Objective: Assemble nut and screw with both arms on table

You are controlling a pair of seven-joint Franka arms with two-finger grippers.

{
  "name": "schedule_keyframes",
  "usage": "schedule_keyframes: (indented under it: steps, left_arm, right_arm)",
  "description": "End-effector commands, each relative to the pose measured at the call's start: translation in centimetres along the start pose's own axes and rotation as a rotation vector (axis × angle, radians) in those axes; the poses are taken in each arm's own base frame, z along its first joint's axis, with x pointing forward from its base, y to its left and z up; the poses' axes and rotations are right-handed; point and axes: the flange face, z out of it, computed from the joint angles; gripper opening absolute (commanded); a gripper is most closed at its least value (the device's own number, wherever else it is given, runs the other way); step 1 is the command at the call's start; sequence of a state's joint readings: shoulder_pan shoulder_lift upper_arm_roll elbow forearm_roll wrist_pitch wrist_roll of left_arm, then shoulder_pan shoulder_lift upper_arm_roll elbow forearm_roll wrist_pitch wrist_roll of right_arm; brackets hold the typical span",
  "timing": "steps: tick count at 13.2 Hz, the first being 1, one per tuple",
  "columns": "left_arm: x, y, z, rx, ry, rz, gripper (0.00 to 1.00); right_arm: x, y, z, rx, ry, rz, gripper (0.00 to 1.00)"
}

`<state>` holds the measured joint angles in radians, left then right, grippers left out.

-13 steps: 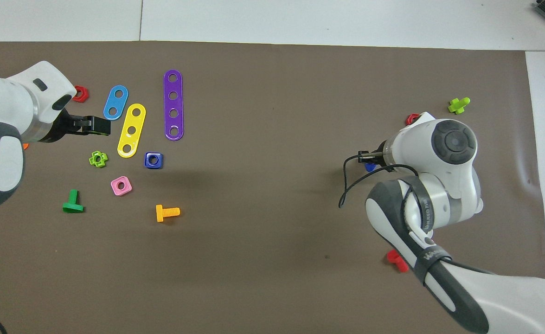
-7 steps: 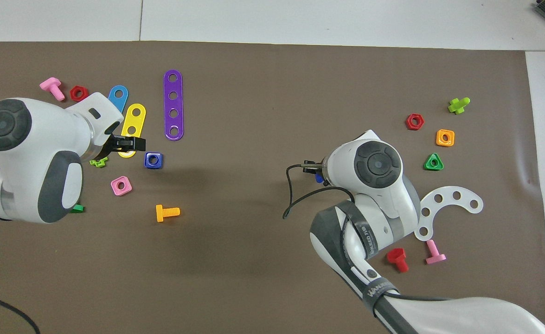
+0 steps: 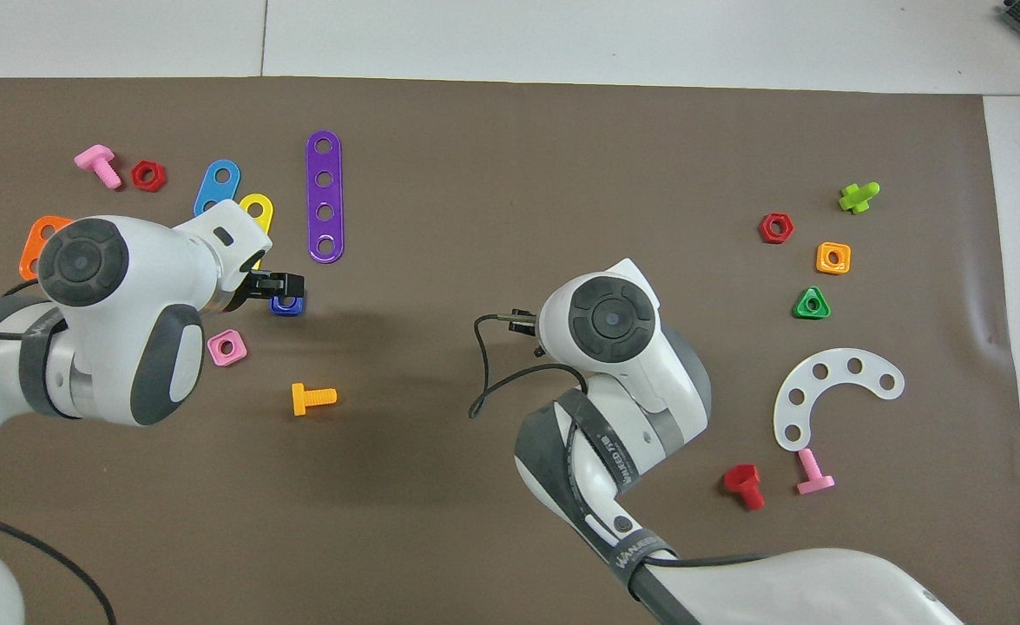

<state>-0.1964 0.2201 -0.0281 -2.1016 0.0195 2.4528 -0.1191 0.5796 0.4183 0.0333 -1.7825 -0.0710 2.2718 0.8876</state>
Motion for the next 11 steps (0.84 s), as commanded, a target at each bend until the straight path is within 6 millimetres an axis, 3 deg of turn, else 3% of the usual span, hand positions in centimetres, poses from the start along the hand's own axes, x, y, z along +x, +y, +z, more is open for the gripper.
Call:
schedule_keyframes:
  steps: [1, 3, 4, 5, 9, 11]
  left_arm:
    - [0.0, 0.3, 2.2, -0.007, 0.017, 0.002, 0.87]
    - [0.0, 0.2, 2.4, -0.007, 0.016, 0.036, 0.84]
    - [0.0, 0.1, 2.4, -0.006, 0.014, 0.053, 0.83]
    - [-0.1, 0.0, 2.6, -0.005, 0.01, 0.055, 0.79]
    - [-0.3, 0.1, 2.9, -0.005, -0.001, 0.058, 0.6]
    - [-0.3, 0.1, 2.9, -0.005, 0.0, 0.059, 0.58]
  right_arm:
    - [0.7, 0.3, 1.2, -0.04, -0.002, 0.016, 0.0]
    - [0.9, 0.6, 1.2, -0.055, -0.009, 0.017, 0.0]
    - [1.0, 0.8, 1.1, -0.057, -0.009, 0.016, 0.43]
    - [1.0, 0.8, 0.8, -0.058, -0.009, 0.02, 0.99]
    - [3.2, 3.3, -4.5, -0.034, 0.025, 0.06, 1.0]
    - [4.5, 5.6, -8.2, -0.017, 0.047, 0.092, 1.0]
